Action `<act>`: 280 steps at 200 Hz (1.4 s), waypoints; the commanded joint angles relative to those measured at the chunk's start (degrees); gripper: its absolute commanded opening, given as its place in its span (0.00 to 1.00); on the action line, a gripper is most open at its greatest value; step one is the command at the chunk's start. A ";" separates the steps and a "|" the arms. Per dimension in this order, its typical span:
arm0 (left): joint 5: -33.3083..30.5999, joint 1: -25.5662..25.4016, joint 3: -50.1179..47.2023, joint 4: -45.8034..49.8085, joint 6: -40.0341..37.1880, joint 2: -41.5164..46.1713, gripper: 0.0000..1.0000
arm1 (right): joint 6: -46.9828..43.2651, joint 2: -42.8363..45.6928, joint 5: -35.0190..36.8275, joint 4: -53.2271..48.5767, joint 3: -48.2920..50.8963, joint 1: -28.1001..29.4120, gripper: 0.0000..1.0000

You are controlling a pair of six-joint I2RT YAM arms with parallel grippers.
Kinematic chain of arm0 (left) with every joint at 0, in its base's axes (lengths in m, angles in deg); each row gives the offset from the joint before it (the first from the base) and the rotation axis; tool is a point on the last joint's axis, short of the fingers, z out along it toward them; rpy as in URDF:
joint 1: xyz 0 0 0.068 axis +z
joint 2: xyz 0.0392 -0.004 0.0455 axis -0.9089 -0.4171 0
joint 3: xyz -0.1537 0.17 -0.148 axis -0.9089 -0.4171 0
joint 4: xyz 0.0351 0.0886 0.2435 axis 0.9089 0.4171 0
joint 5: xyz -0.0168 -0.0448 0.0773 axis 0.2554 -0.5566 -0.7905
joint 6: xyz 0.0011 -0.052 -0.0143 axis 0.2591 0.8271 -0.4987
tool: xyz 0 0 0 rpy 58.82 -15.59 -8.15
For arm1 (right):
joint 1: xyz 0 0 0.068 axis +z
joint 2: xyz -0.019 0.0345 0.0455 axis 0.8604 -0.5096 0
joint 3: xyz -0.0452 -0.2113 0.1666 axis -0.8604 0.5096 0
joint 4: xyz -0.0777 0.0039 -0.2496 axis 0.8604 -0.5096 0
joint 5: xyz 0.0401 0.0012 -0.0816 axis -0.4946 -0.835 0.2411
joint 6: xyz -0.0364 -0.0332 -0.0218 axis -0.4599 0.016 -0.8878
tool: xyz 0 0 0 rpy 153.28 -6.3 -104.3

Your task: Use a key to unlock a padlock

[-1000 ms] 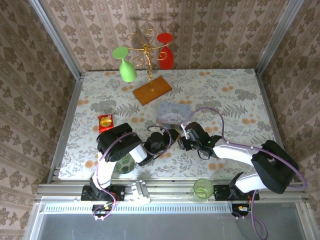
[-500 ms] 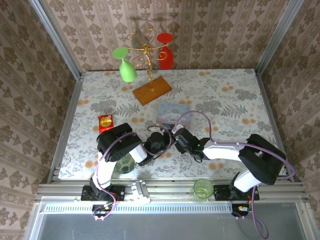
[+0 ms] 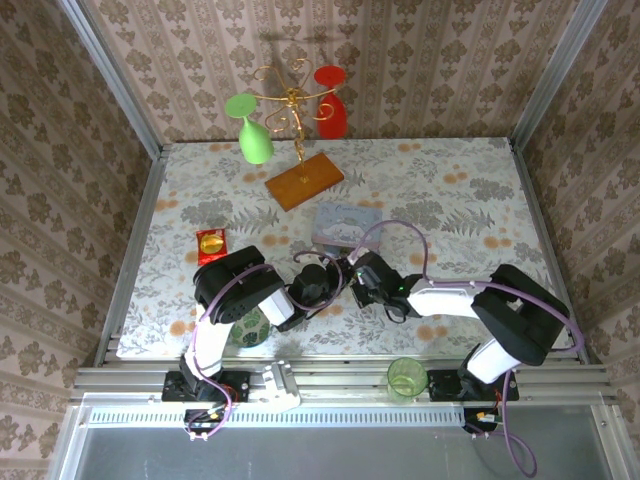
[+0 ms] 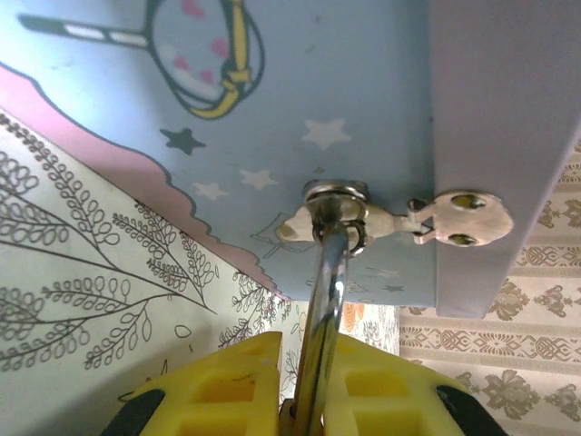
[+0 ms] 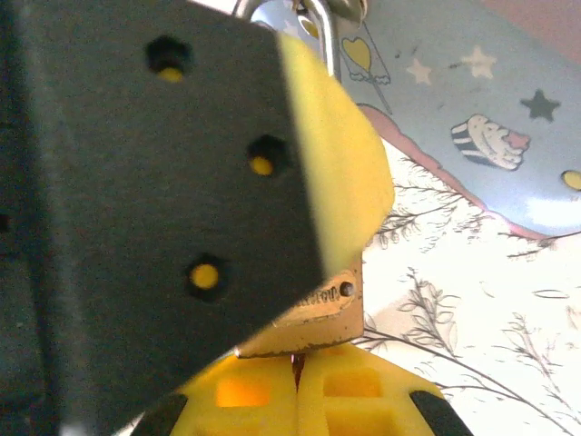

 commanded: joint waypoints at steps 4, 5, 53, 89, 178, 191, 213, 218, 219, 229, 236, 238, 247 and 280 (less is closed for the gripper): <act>2.55 -0.70 0.00 -2.45 1.16 1.83 0.00 | 10.87 1.25 -21.71 15.06 4.87 -8.94 0.00; 2.55 -0.70 -0.01 -2.47 1.13 1.84 0.00 | 10.97 1.30 -22.21 15.43 5.07 -9.25 0.00; 2.47 -0.66 -0.82 -2.47 0.99 2.69 0.00 | 24.17 -1.18 -38.86 32.68 10.62 -19.99 0.00; 2.20 -0.75 -1.89 -2.41 0.21 3.52 0.00 | 36.55 -10.96 -49.00 52.75 12.78 -25.03 0.00; -1.66 0.00 -6.12 -1.91 -4.61 3.67 0.05 | 38.32 -16.62 -50.49 55.04 12.56 -26.35 0.00; -1.15 0.06 -6.01 -2.07 -4.15 2.36 0.10 | 38.40 -16.71 -50.27 54.49 12.49 -26.39 0.00; -3.90 -0.79 -6.95 -1.44 -7.84 3.78 0.12 | 39.20 -17.92 -49.92 55.00 12.29 -26.41 0.00; -4.27 -0.75 -7.29 -1.22 -8.48 4.30 0.14 | 39.51 -18.31 -49.80 55.50 12.29 -26.39 0.00; -4.29 -0.77 -7.31 -1.15 -8.53 4.40 0.14 | 39.49 -18.37 -49.84 55.60 12.29 -26.37 0.00; -4.63 -0.25 -8.02 -0.12 -8.86 5.23 0.18 | 40.15 -19.02 -49.51 56.23 12.29 -26.42 0.00; -5.26 -0.11 -8.67 0.88 -8.80 5.89 0.22 | 40.59 -19.51 -49.35 56.82 12.29 -26.39 0.00; -5.51 -0.09 -8.96 1.04 -8.83 6.03 0.23 | 40.74 -19.68 -49.36 57.06 12.28 -26.42 0.00; -6.32 0.03 -9.87 2.13 -9.18 6.65 0.29 | 41.49 -20.15 -49.32 58.09 12.33 -26.44 0.00; -6.79 0.90 -11.49 2.10 -9.98 6.84 0.34 | 40.66 -19.97 -49.29 56.38 11.85 -26.35 0.00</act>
